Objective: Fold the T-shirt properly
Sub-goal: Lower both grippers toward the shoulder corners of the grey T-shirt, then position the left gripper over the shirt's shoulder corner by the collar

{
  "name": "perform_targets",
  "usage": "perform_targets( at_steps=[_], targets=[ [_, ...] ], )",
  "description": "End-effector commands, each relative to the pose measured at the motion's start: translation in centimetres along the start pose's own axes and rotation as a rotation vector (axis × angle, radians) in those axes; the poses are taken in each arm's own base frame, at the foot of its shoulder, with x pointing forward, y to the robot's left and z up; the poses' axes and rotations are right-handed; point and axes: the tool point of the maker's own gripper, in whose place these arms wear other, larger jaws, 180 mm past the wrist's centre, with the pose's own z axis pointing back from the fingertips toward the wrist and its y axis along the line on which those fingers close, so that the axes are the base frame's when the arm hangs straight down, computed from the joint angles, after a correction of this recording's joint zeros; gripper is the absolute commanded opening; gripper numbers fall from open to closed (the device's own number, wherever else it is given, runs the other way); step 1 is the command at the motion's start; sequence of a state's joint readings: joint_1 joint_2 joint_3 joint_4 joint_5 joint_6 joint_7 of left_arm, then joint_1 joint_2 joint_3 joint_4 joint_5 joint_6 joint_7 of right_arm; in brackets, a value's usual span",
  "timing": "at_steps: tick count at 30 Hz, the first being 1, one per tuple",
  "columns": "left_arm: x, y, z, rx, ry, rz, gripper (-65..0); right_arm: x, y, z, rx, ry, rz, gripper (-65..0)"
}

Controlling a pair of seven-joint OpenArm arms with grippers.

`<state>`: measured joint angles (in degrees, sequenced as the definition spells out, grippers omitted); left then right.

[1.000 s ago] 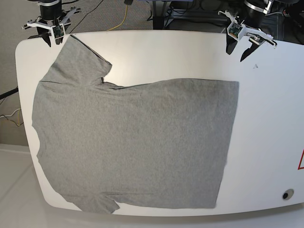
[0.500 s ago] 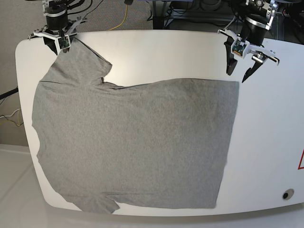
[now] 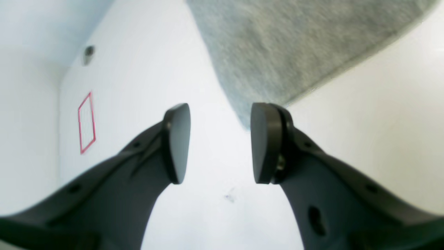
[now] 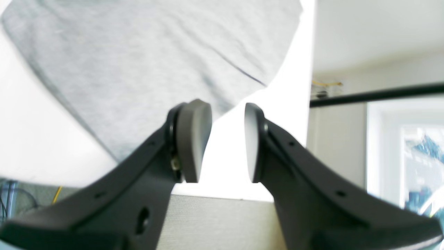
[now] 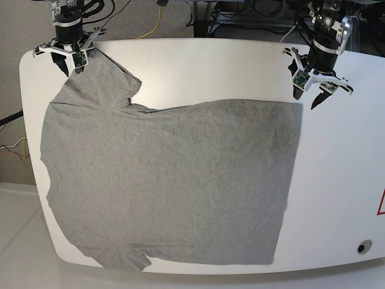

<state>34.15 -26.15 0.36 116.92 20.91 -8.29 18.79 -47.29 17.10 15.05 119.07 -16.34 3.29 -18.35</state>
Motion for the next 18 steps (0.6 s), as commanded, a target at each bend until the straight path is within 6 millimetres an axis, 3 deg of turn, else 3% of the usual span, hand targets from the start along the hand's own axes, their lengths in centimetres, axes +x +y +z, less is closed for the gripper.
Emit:
perform_targets(
  at_steps=[1,4,6,8,14,18],
  targets=[
    [2.1,1.8,-0.4,0.043,-0.076,-0.073,-40.8,0.9,-0.9,0.2,-0.023,-0.036,0.041,-45.2],
    [3.0,1.5,-0.7,0.030,-0.099,-0.131,-41.4,1.1,-0.9,0.1,-0.022,-0.038,0.069,-45.2],
    [5.5,-0.8,-0.5,0.010,-0.181,-0.127,-41.2,2.1,-1.0,-0.4,-0.020,-0.042,0.095,-44.9],
    [6.1,-1.2,-0.4,0.008,-0.208,-0.117,-41.0,2.4,-1.0,-0.6,-0.015,-0.042,0.089,-44.9],
    [6.8,-1.7,-0.3,0.025,-0.246,-0.111,-40.3,3.1,-1.3,-1.2,-0.015,-0.043,0.078,-44.9],
    [5.6,-2.1,-1.0,0.031,-0.218,-0.123,-40.1,3.3,-1.1,-1.8,0.000,-0.031,0.096,-45.0]
  ],
)
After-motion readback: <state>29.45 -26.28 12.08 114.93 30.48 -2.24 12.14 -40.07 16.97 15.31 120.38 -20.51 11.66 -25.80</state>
